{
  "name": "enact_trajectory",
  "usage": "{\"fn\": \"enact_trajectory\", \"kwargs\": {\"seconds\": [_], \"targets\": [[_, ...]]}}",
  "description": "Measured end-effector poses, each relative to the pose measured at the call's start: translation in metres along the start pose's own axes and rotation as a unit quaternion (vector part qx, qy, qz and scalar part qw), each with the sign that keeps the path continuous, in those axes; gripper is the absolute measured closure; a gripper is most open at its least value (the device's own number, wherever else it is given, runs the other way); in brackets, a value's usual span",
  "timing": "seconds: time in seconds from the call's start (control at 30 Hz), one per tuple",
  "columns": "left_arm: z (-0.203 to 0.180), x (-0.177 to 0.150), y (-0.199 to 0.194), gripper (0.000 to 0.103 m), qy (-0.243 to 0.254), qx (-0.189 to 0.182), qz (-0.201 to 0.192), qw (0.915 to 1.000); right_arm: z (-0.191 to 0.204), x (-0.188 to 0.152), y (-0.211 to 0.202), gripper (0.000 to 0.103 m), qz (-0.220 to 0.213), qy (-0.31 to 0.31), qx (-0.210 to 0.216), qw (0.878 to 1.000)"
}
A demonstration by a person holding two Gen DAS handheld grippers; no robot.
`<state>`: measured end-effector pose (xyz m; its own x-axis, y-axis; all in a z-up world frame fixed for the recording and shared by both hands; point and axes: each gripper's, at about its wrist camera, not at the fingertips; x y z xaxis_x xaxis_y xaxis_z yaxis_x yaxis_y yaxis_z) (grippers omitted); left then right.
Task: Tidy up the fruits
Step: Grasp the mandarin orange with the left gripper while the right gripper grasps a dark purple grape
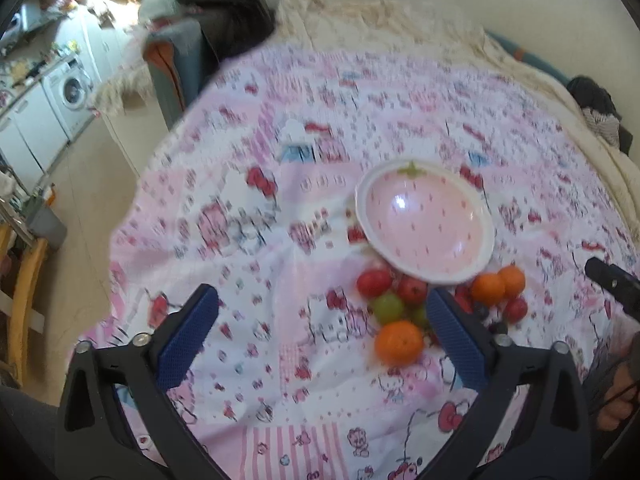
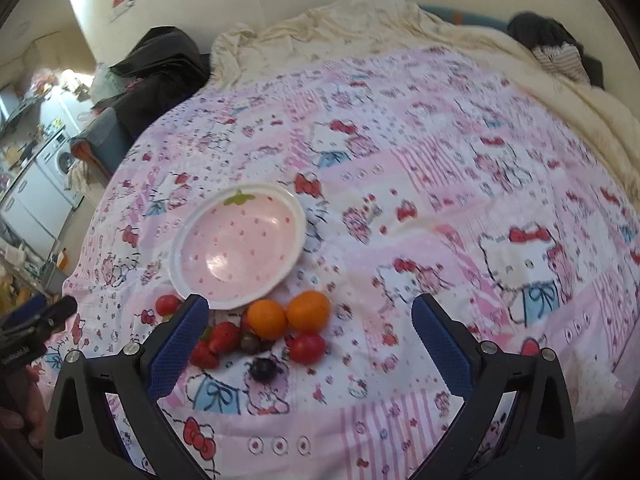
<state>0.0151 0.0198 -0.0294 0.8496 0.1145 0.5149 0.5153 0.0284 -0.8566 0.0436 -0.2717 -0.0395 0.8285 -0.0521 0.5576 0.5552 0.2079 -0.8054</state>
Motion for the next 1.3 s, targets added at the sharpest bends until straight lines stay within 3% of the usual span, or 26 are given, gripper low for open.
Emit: {"fn": "enact_trajectory", "kwargs": {"seconds": [0.07, 0.3, 0.43, 0.6, 0.63, 0.8, 0.97, 1.07, 1.3], "targets": [[-0.002, -0.007, 0.013, 0.024, 0.005, 0.0, 0.032, 0.9995, -0.005, -0.003, 0.004, 0.0, 0.014, 0.013, -0.005, 1.0], [-0.035, -0.03, 0.057, 0.024, 0.04, -0.041, 0.125, 0.9905, -0.009, -0.007, 0.022, 0.0, 0.072, 0.041, 0.04, 0.996], [-0.054, -0.03, 0.072, 0.025, 0.057, -0.04, 0.136, 0.9883, -0.012, -0.009, 0.03, 0.0, 0.091, 0.049, 0.047, 0.994], [-0.07, -0.03, 0.092, 0.048, 0.069, -0.047, 0.153, 0.9847, -0.015, -0.008, 0.036, 0.0, 0.098, 0.06, 0.047, 0.992], [-0.069, -0.031, 0.094, 0.059, 0.069, -0.05, 0.155, 0.9843, -0.015, -0.007, 0.038, 0.0, 0.1, 0.061, 0.047, 0.992], [-0.065, -0.031, 0.093, 0.064, 0.062, -0.057, 0.154, 0.9846, -0.019, -0.008, 0.051, 0.002, 0.128, 0.078, 0.074, 0.986], [-0.055, -0.028, 0.072, 0.064, 0.041, -0.054, 0.135, 0.9886, -0.017, -0.022, 0.08, 0.04, 0.208, 0.106, 0.132, 0.963], [-0.048, -0.028, 0.064, 0.064, 0.015, -0.059, 0.134, 0.9891, -0.004, -0.03, 0.095, 0.048, 0.241, 0.091, 0.142, 0.956], [-0.04, -0.021, 0.057, 0.064, -0.006, -0.052, 0.117, 0.9918, 0.021, -0.036, 0.115, 0.06, 0.266, 0.047, 0.111, 0.956]]}}
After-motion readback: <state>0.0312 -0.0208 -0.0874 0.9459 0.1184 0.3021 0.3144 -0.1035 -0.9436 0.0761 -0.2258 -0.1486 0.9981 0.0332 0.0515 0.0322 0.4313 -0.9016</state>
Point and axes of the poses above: each gripper's, at about its wrist camera, not at the fingertips, and y roughly the way its jaws point, z to its left, x to its top, and after that the axes turned 3 degrees about z, right-handed
